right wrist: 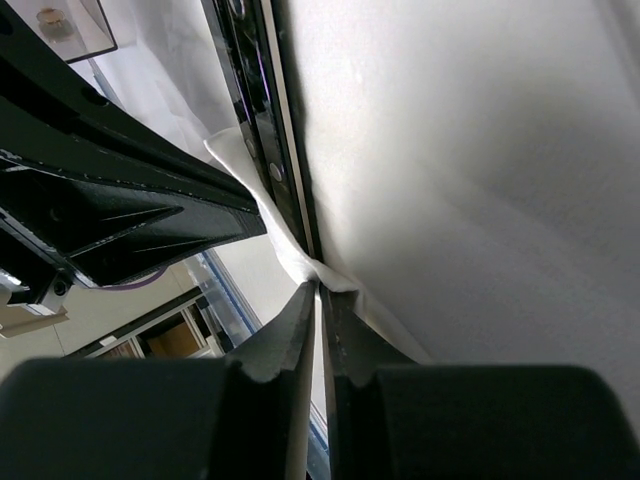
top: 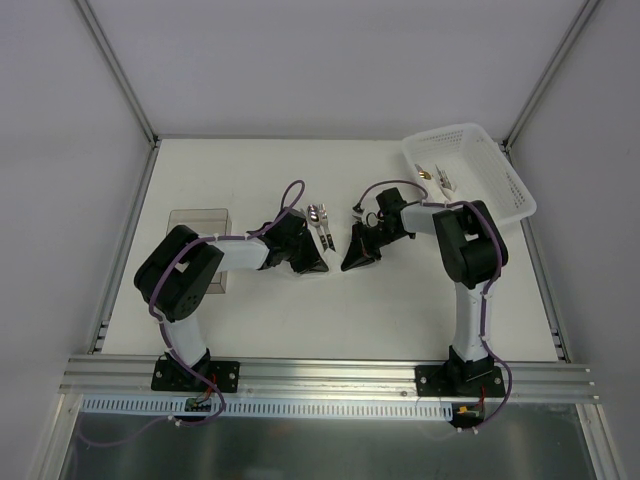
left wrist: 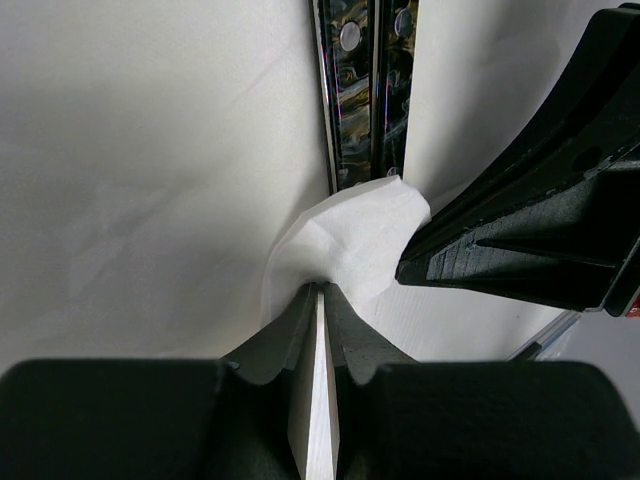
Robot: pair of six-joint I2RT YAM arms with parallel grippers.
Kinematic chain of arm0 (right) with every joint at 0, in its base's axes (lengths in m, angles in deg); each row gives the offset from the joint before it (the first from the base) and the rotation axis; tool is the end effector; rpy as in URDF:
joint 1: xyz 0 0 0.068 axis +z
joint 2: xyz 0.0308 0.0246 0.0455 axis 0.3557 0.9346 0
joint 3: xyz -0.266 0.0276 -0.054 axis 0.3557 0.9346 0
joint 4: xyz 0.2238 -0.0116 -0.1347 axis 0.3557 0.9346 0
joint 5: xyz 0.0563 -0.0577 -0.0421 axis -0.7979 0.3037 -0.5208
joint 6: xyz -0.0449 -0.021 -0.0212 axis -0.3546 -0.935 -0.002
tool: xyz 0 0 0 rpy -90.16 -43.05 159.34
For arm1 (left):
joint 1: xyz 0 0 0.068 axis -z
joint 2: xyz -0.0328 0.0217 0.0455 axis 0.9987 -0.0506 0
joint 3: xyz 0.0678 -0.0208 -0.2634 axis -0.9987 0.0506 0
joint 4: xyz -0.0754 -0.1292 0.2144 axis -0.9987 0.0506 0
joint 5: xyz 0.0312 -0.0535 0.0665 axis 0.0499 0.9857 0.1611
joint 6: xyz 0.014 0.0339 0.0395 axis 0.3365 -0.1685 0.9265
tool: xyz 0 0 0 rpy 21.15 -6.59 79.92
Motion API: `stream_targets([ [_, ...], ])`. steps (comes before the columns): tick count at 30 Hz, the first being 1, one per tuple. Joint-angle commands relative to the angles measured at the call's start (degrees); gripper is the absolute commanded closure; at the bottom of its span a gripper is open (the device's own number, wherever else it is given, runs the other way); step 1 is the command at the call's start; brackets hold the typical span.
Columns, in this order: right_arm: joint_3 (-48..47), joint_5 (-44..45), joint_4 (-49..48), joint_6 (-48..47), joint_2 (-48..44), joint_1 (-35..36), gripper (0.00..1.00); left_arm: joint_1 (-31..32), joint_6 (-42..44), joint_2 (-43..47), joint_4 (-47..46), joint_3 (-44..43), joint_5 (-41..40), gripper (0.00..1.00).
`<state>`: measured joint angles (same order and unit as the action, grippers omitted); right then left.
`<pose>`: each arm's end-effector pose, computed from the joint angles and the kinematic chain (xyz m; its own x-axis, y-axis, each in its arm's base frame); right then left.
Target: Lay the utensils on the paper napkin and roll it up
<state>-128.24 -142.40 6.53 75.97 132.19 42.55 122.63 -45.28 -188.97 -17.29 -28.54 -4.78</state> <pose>0.3530 0.1710 0.1028 -0.8807 -0.3331 -0.3368 -0.4647 0.4695 0.7508 0.2820 -0.2130 0.1384 -0.9112 -0.2941 -0.2886 -0.0176 0.7276 -0.6858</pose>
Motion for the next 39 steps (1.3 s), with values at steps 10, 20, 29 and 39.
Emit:
stream_targets([
  [10, -2.62, -0.99, -0.22, 1.09, -3.07, -0.71, 0.86, -0.37, 2.17, 0.78, 1.86, 1.81, -2.1, 0.91],
  [20, -3.06, 0.76, -0.57, 1.27, -1.4, -0.71, 0.87, -0.37, 2.26, 0.96, 1.86, 1.81, -2.11, 0.91],
  [29, -2.45, 4.54, -0.31, 1.36, 0.71, -0.62, 0.89, -0.37, 3.22, 2.28, 1.68, 1.37, -1.4, 0.91],
  [39, -2.54, 5.69, 0.92, 0.48, 1.24, -0.62, 0.89, -0.37, 5.16, 9.31, -2.89, 2.52, 1.32, 0.81],
])
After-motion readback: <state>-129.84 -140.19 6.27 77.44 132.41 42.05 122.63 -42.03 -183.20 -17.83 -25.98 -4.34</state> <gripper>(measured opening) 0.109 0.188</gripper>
